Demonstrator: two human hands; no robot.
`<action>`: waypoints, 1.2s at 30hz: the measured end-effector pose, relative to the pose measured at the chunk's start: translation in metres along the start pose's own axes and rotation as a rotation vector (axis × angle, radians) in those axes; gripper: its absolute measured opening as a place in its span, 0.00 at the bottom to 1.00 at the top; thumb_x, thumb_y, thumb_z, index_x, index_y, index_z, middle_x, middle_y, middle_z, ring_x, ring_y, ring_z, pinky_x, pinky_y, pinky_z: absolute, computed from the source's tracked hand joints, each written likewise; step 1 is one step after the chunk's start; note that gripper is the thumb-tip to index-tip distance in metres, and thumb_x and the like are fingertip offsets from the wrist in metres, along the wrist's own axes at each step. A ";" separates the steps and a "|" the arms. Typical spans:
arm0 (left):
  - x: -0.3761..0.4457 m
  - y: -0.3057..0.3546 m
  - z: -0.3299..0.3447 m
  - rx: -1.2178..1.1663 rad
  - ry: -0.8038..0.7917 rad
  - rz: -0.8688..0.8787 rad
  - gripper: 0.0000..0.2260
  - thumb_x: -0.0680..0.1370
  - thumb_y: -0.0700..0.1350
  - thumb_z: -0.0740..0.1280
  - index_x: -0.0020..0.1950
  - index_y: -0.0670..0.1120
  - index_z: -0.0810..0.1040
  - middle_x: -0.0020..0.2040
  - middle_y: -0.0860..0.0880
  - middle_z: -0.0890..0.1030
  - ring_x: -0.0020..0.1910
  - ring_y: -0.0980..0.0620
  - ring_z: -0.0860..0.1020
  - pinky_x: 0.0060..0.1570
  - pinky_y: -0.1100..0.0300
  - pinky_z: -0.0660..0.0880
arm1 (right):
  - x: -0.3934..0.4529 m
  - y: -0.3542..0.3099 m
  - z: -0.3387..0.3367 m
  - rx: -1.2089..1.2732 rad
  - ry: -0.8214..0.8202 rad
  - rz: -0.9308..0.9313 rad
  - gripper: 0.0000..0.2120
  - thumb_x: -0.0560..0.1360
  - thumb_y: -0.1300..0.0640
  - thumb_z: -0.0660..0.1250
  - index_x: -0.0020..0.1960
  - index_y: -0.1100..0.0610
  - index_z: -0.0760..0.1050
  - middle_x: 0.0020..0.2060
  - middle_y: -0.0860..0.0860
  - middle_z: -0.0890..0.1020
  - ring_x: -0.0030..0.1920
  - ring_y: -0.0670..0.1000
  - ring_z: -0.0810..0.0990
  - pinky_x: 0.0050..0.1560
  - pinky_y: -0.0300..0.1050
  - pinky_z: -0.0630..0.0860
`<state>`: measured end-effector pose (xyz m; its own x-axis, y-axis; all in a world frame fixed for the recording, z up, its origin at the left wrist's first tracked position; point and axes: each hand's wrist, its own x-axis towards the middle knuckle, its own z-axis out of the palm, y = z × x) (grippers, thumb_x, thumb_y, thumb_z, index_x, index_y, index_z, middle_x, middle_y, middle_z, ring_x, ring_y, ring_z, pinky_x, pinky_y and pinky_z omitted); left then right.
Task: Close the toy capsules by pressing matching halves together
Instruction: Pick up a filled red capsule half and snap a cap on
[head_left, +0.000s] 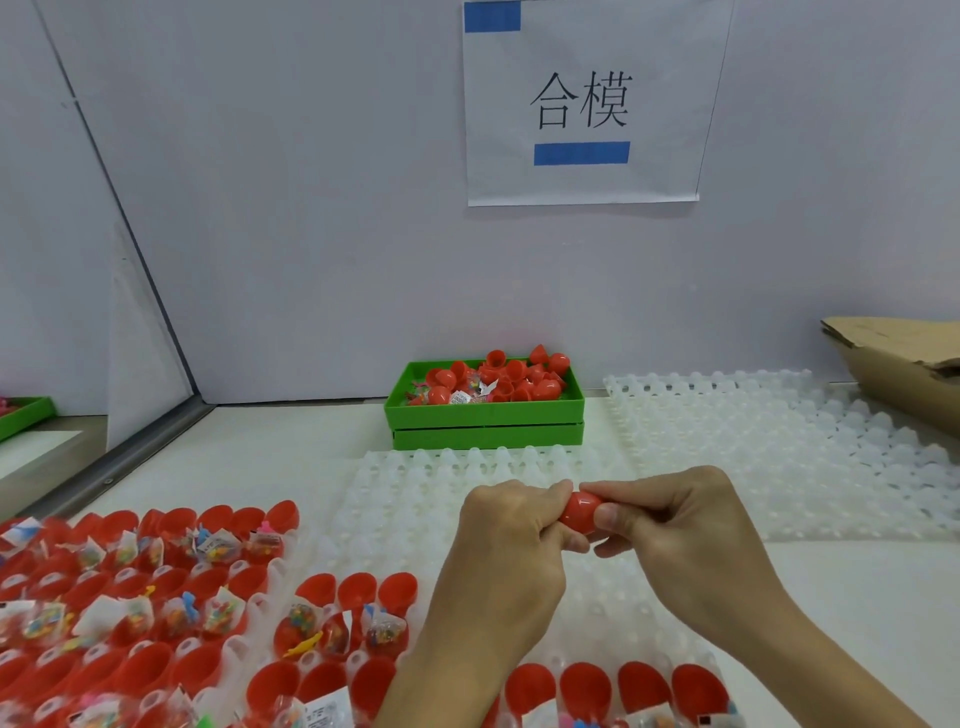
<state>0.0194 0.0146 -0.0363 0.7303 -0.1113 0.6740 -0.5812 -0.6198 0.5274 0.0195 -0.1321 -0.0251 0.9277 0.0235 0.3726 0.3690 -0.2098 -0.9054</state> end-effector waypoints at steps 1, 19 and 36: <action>0.000 0.001 -0.001 0.023 -0.009 0.013 0.11 0.72 0.38 0.66 0.49 0.40 0.86 0.38 0.45 0.85 0.37 0.51 0.81 0.40 0.59 0.79 | 0.000 0.001 0.000 -0.009 0.000 0.001 0.19 0.72 0.77 0.67 0.44 0.53 0.85 0.33 0.48 0.86 0.33 0.49 0.86 0.33 0.36 0.80; 0.003 -0.001 -0.004 -0.043 -0.010 -0.065 0.07 0.71 0.41 0.77 0.46 0.50 0.86 0.38 0.57 0.82 0.40 0.57 0.78 0.42 0.67 0.75 | 0.002 0.001 0.001 -0.059 -0.152 0.002 0.09 0.77 0.61 0.69 0.53 0.52 0.84 0.43 0.45 0.87 0.47 0.44 0.85 0.51 0.40 0.80; 0.006 0.006 -0.001 -0.991 -0.169 -0.520 0.17 0.63 0.43 0.75 0.52 0.45 0.86 0.50 0.41 0.86 0.54 0.42 0.84 0.54 0.54 0.81 | 0.003 0.007 0.008 0.489 -0.189 0.023 0.11 0.72 0.55 0.67 0.50 0.52 0.86 0.47 0.57 0.86 0.52 0.56 0.85 0.53 0.44 0.81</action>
<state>0.0201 0.0106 -0.0287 0.9619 -0.1700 0.2141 -0.1659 0.2595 0.9514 0.0254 -0.1257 -0.0322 0.9132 0.2097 0.3495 0.2904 0.2670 -0.9189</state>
